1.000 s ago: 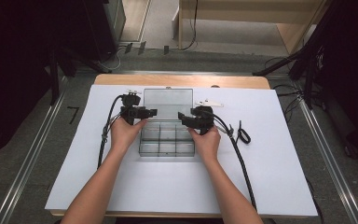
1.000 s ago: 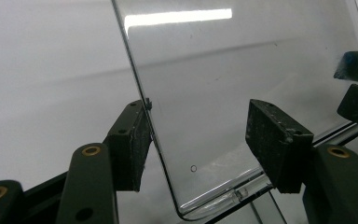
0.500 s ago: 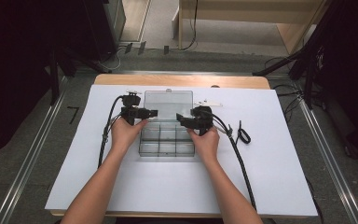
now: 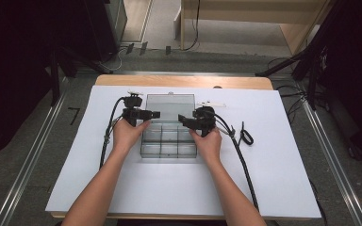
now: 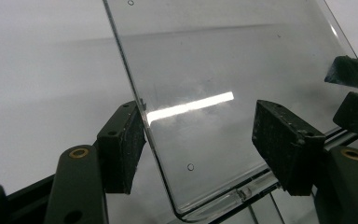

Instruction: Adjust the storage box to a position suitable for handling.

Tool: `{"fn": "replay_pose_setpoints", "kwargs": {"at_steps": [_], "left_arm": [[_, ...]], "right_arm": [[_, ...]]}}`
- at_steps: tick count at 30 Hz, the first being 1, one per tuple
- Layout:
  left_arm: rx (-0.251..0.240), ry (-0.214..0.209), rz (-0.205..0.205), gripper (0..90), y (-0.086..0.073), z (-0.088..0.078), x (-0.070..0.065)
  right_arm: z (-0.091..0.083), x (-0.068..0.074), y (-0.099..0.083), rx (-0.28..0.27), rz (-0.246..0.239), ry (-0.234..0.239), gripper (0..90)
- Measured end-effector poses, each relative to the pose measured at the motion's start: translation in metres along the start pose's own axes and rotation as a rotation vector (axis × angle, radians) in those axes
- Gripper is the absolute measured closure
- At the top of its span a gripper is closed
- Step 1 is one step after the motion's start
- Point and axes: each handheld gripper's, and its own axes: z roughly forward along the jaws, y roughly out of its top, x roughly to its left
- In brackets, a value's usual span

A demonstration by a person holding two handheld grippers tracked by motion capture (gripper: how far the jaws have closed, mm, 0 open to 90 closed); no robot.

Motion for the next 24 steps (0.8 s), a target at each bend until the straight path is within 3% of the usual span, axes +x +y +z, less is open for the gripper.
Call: {"fn": "replay_pose_setpoints", "kwargs": {"at_steps": [18,24], "left_arm": [[0.037,-0.006,-0.037,34.9,0.0009,0.001,0.0013],[0.072,0.029,-0.014,35.4,0.0065,-0.0003,-0.0027]], "right_arm": [[0.0019,-0.0033,0.0003,0.02,0.039,0.011,27.5],[0.0021,-0.0037,0.0012,0.025,0.037,0.011,27.4]]}}
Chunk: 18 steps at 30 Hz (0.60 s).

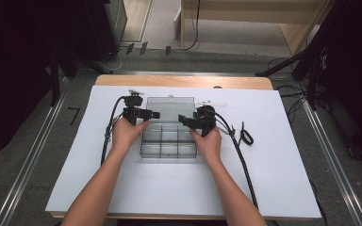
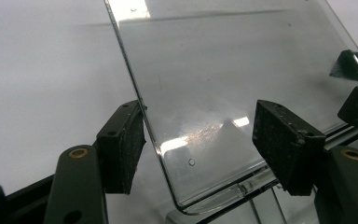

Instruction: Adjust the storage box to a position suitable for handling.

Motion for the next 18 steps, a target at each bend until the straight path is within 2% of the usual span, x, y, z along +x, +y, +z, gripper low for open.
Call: {"fn": "replay_pose_setpoints", "kwargs": {"at_steps": [5,18], "left_arm": [[0.013,-0.018,-0.016,35.2,0.0004,0.0011,0.0029],[0.02,-0.026,-0.026,34.1,0.0002,0.0027,0.0041]], "right_arm": [[0.0004,-0.0011,0.0006,0.013,0.018,0.008,27.1],[0.0008,-0.0035,0.0011,0.023,0.034,0.013,26.4]]}}
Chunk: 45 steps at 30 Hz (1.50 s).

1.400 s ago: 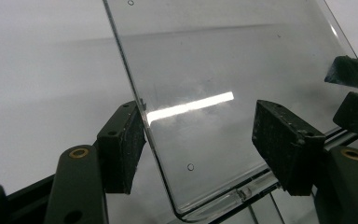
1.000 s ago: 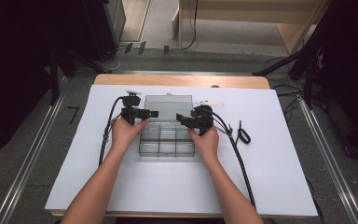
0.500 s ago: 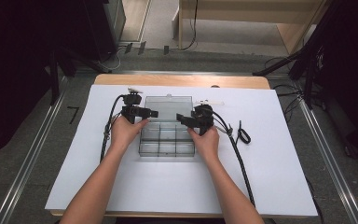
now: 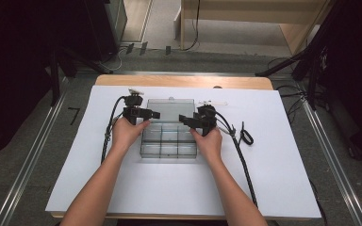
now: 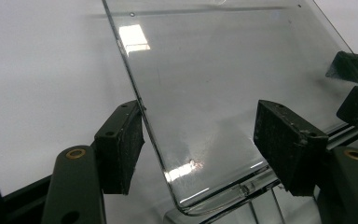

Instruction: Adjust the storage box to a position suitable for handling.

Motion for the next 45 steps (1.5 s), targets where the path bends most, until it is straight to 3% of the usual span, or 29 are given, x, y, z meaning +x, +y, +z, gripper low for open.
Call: {"fn": "replay_pose_setpoints", "kwargs": {"at_steps": [19,26,32,38,45], "left_arm": [[0.005,-0.004,-0.003,33.5,0.0,0.0,0.0],[0.022,-0.003,-0.022,32.3,0.0,0.001,0.002],[0.016,0.002,-0.013,31.7,-0.001,0.001,0.002],[0.019,0.023,0.024,35.3,-0.001,-0.005,0.0],[-0.013,0.009,0.056,36.5,-0.004,-0.016,-0.004]], "right_arm": [[0.001,0.0,0.0,-0.002,0.008,-0.014,26.1],[0.001,-0.001,0.001,-0.005,0.011,-0.033,27.1],[0.0,-0.001,0.001,0.001,-0.003,-0.041,28.5],[-0.004,0.0,0.003,0.004,-0.03,-0.049,30.6],[-0.017,0.002,0.009,0.004,-0.059,-0.056,32.8]]}}
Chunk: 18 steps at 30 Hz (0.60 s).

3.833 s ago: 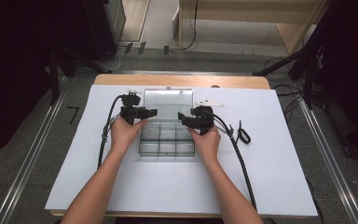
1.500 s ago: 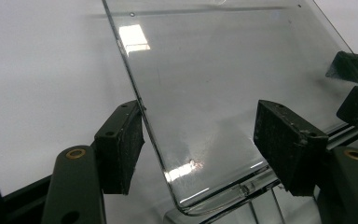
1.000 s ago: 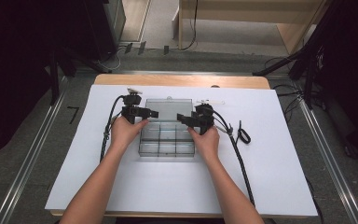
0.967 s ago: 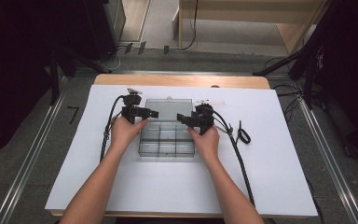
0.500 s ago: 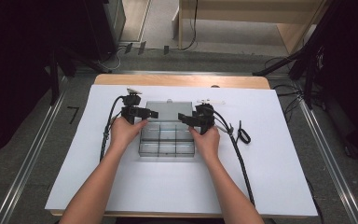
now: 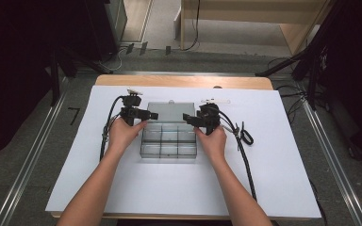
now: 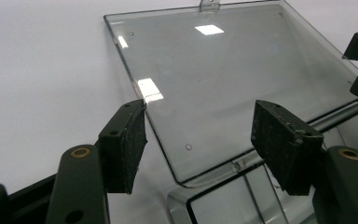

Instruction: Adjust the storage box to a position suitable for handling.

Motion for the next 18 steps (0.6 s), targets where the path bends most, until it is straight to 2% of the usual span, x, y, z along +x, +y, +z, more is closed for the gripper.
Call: {"fn": "replay_pose_setpoints", "kwargs": {"at_steps": [2,6,10,13,18], "left_arm": [[-0.001,0.001,0.016,36.6,-0.001,-0.003,-0.001],[-0.016,0.002,0.04,37.0,-0.006,-0.009,-0.004],[-0.011,0.003,0.067,37.6,-0.008,-0.016,-0.007],[-0.029,-0.015,0.067,37.9,-0.01,-0.022,-0.009],[-0.029,-0.02,0.082,38.1,-0.015,-0.025,-0.012]], "right_arm": [[-0.004,0.001,0.002,0.005,-0.017,-0.012,33.5],[-0.013,0.003,0.003,0.013,-0.038,-0.004,34.9],[-0.022,0.005,0.005,0.011,-0.062,0.011,37.2],[-0.029,0.006,0.005,0.029,-0.077,0.015,38.2],[-0.038,0.005,0.004,0.044,-0.085,0.026,39.3]]}}
